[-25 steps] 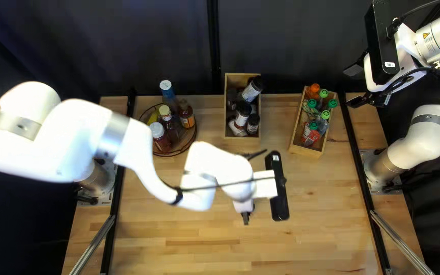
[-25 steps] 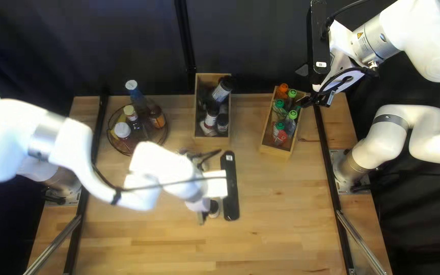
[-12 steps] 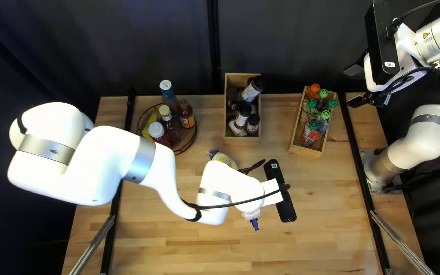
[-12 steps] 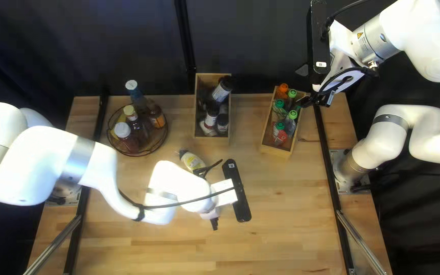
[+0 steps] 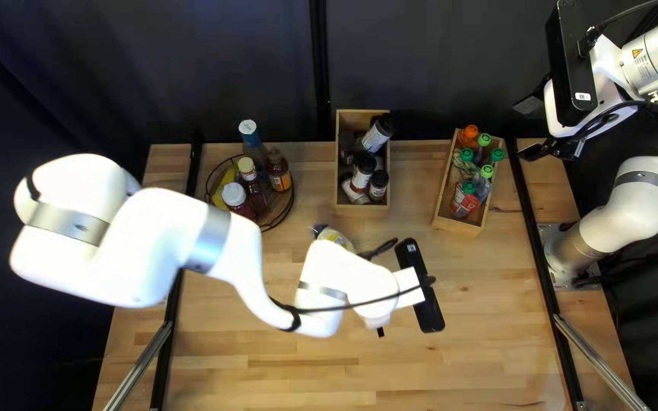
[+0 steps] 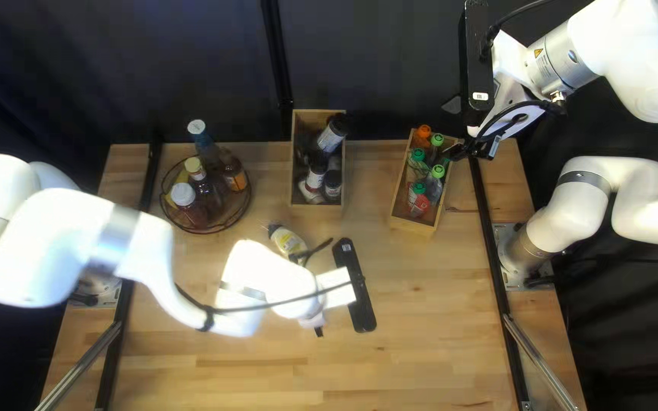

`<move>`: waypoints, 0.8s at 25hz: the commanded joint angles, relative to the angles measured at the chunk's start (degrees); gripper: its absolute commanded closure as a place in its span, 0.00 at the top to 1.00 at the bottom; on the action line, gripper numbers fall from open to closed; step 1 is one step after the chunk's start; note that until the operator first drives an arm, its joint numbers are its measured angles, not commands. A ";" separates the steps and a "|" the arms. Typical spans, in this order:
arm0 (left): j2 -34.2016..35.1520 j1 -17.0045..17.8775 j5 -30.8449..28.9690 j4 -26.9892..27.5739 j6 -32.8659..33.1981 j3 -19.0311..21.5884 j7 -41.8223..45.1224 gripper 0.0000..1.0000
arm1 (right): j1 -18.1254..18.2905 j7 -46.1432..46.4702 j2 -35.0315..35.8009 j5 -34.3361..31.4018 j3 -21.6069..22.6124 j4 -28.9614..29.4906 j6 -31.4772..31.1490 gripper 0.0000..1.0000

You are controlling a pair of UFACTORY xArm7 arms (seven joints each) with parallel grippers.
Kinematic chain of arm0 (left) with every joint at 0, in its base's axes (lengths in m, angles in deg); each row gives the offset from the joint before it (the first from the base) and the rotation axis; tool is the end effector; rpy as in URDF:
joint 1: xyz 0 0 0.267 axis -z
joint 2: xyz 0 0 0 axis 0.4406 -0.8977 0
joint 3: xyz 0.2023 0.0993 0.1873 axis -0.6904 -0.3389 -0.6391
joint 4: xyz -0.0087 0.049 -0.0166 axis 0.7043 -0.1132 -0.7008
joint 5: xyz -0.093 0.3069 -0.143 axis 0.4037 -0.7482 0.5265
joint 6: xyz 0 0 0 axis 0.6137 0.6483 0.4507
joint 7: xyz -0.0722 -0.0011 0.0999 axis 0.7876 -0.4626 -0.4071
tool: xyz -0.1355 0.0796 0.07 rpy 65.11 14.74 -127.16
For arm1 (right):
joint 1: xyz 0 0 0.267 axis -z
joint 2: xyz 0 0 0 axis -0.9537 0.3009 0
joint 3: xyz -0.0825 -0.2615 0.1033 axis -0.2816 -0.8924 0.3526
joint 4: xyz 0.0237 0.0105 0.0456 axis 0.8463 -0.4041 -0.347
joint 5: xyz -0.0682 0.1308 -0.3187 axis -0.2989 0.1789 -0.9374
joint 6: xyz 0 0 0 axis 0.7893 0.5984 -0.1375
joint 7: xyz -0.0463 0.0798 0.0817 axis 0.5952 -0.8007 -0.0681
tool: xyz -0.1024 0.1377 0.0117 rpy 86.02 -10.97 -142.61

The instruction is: Separate condiments, baby food and spices and place it in 3 different racks/containers

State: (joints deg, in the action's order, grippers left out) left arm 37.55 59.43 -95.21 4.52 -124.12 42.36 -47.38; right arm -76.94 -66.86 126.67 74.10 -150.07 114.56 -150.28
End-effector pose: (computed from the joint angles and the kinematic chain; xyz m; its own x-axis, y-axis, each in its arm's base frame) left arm 0.5267 -0.0631 0.1847 0.9631 0.2487 0.1025 0.2636 -0.9485 -0.1757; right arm 0.2942 -0.0630 0.4413 0.8635 -0.0382 0.5028 -0.0959 -0.9914 0.0894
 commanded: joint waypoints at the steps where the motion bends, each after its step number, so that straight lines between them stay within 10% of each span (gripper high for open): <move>1: 6.34 -2.82 -3.80 -1.20 -4.01 -3.52 -3.27 0.13 | 0.00 0.00 0.00 0.00 0.00 0.00 0.00 1.00; 20: 2.00 -15.25 -2.16 -0.57 2.93 -12.76 -13.23 0.01 | 0.00 0.00 0.00 0.00 0.00 0.00 0.00 1.00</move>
State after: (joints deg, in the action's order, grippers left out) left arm 41.23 45.44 -98.72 3.10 -122.06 29.96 -59.51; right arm -76.94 -66.86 126.67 74.10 -150.06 114.56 -150.28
